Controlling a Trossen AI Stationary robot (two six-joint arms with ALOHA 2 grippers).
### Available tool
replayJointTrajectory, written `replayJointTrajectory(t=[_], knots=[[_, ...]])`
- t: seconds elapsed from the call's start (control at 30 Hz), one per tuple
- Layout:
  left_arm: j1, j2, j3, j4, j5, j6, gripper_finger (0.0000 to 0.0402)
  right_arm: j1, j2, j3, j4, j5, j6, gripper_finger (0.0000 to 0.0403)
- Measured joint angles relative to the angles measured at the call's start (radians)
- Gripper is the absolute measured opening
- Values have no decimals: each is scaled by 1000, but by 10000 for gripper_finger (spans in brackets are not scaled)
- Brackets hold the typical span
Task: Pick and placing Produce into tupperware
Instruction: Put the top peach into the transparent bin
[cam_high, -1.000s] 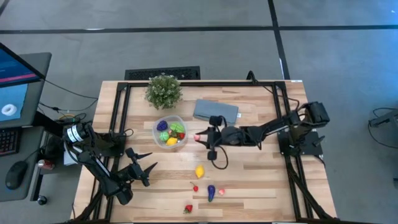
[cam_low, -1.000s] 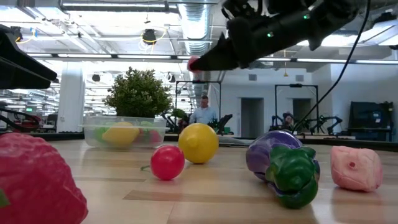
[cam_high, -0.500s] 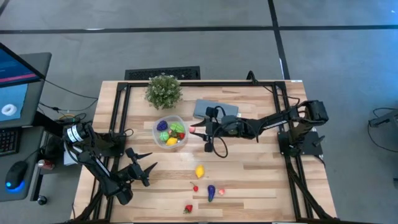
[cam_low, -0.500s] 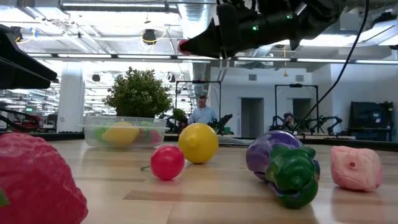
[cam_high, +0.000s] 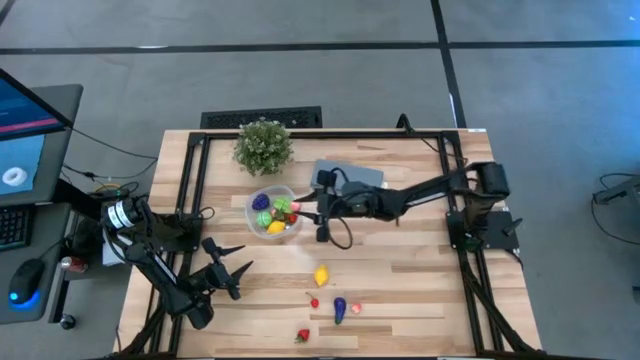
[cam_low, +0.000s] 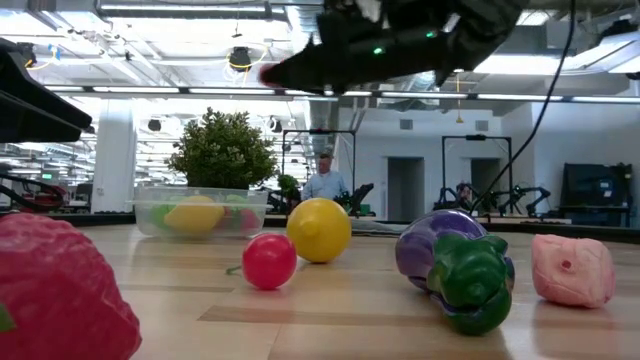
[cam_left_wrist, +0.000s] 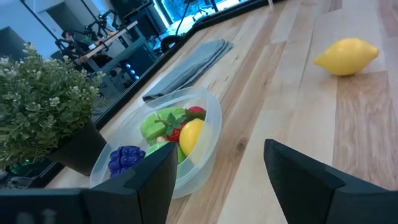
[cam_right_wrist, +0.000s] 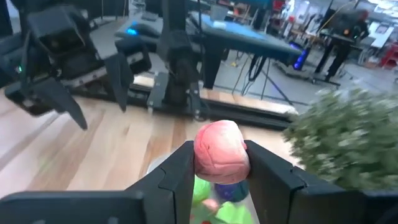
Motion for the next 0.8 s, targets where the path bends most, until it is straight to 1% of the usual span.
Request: replayJointTrajectory(t=[0.1,0.27,0.37,0.53,0.8], knots=[[0,0,0,0,5,0,231,-7,84,62,-9,-11,0,152],[-1,0,0,0,9,2,231,-33,213,190,-33,-60,23,150],[-2,0,0,0,15,2,231,-51,270,260,-121,-70,59,153],[-9,0,0,1,34,2,231,-66,314,343,-254,-70,108,157],[-28,0,0,9,39,-19,231,-62,325,365,-385,-70,124,151]])
